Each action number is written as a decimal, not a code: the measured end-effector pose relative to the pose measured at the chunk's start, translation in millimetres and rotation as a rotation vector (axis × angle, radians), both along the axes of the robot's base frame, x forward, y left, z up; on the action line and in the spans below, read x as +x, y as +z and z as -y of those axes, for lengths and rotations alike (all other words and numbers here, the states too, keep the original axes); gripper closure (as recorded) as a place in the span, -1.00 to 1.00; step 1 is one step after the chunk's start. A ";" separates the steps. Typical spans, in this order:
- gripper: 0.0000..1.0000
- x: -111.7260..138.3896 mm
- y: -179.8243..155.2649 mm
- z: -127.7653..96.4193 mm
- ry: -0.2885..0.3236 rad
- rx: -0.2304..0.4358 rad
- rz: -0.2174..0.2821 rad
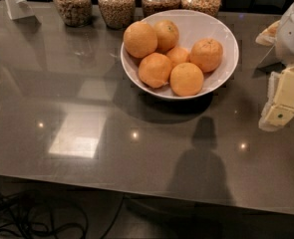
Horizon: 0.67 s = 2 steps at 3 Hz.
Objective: Pick orange from white bowl
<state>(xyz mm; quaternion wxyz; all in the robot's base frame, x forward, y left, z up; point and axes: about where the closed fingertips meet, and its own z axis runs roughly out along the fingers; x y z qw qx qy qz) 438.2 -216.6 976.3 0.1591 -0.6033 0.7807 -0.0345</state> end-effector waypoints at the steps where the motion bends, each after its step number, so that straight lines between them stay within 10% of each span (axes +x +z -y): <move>1: -1.00 0.2 0.1 -0.1 0.000 0.000 0.000; 2: -1.00 25.3 8.7 -10.6 0.070 0.071 0.073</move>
Offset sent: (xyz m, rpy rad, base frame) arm 0.0647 0.0268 0.0218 0.1930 -0.1780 0.1884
